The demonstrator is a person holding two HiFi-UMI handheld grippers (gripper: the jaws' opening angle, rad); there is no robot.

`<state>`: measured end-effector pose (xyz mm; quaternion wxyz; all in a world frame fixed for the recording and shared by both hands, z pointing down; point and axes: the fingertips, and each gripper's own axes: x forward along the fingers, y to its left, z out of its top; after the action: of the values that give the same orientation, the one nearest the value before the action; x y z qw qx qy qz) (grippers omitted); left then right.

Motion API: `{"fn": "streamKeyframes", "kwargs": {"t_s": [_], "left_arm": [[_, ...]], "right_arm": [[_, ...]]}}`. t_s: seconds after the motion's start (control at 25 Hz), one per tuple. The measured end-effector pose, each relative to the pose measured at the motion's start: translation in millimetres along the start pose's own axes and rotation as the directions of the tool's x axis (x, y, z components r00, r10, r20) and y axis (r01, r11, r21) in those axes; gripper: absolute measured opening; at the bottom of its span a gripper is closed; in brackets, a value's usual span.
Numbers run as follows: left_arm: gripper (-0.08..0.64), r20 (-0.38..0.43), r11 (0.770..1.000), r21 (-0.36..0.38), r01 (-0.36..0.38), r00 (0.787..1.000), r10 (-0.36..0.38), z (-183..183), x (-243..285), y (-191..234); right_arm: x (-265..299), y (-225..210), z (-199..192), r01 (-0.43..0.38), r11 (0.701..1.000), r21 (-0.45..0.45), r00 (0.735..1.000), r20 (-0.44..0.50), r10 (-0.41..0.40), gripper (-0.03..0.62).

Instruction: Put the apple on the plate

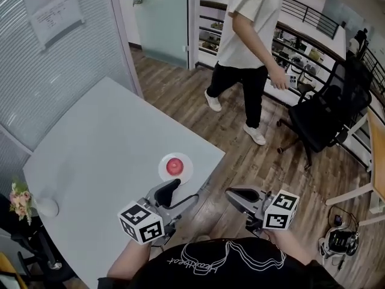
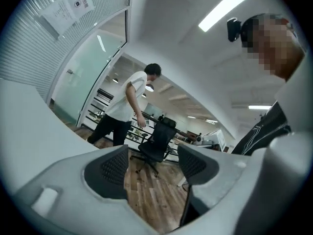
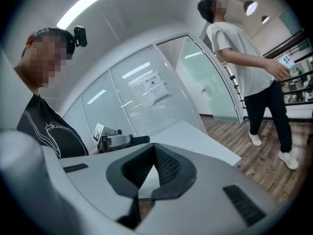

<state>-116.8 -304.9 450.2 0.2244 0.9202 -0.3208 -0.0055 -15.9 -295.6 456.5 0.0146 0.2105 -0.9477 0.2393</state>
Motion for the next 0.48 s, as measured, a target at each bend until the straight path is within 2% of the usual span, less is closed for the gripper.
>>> {"fn": "streamKeyframes", "kwargs": {"t_s": [0.04, 0.16, 0.28, 0.48], "left_arm": [[0.312, 0.000, 0.999, 0.028, 0.018, 1.000, -0.018, 1.3, 0.4, -9.4], [0.089, -0.025, 0.990, 0.139, 0.031, 0.999, -0.028, -2.5, 4.4, -28.8], [0.060, -0.070, 0.989, 0.132, 0.062, 0.996, -0.053, -13.1, 10.9, -38.9], [0.017, -0.069, 0.990, 0.115, 0.081, 0.995, -0.074, -15.3, 16.6, -46.9]], "right_arm": [[0.1, 1.5, 0.1, -0.003, 1.000, -0.003, 1.000, 0.004, 0.003, 0.008], [-0.5, 3.9, -2.2, -0.012, 1.000, 0.001, 1.000, 0.020, 0.012, 0.009], [-0.5, 7.8, -10.4, -0.027, 1.000, 0.014, 0.999, 0.017, 0.027, 0.008], [-5.5, 6.4, -13.3, 0.001, 1.000, 0.012, 1.000, 0.009, -0.001, 0.008]]}}
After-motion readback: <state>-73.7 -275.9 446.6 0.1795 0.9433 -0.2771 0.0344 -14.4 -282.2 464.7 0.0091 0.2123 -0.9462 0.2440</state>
